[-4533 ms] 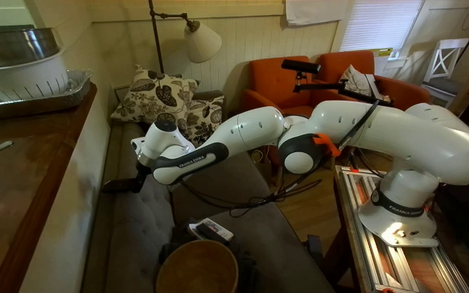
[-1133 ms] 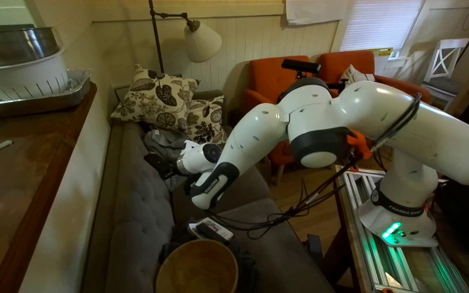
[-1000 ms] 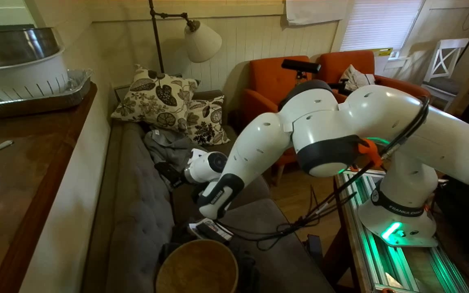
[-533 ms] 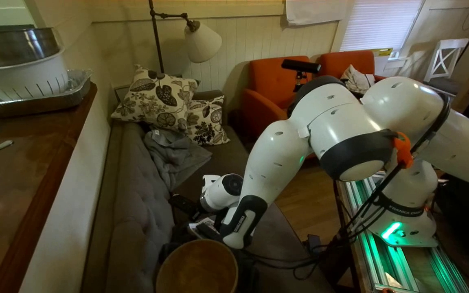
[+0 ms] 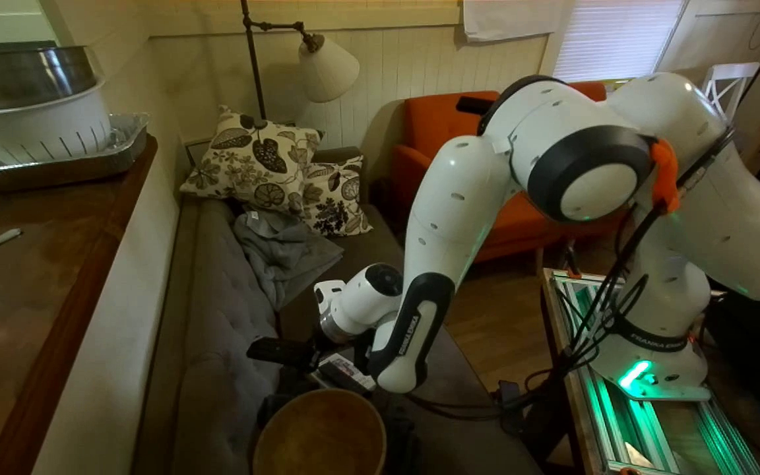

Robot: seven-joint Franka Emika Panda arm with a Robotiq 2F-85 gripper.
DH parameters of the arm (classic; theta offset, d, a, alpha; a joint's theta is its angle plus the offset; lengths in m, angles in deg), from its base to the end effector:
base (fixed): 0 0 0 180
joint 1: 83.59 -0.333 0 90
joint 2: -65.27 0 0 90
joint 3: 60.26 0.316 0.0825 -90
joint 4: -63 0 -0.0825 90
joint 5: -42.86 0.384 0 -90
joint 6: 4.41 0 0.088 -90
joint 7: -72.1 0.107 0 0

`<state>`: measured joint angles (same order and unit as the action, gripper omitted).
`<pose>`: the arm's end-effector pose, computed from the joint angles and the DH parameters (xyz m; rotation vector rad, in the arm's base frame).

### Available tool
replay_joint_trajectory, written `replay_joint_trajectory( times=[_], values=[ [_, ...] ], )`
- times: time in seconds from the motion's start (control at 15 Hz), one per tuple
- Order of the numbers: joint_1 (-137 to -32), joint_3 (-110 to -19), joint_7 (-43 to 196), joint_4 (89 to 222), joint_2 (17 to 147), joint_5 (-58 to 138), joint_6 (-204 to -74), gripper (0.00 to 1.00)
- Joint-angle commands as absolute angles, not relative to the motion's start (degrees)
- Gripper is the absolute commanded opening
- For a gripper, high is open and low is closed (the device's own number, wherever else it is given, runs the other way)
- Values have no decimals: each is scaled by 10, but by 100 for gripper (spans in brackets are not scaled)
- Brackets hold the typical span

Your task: Remove the black object from the backrest of the sofa and place it inside the wooden bowl.

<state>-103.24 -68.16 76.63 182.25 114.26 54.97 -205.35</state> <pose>0.5765 0.0953 0.0827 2.9855 -0.0242 0.9145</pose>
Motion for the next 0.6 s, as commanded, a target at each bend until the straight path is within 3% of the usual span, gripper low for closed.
replay_joint_trajectory(
  times=[0.0, 0.2, 0.27, 0.53],
  values=[
    [-1011, -665, 756, 1824, 1134, 547, -2053, 61],
    [-1014, -669, 755, 1824, 1141, 548, -2052, 61],
    [-1016, -669, 755, 1824, 1143, 548, -2052, 36],
    [-1082, -692, 747, 1838, 1157, 574, -2075, 36]
  ],
)
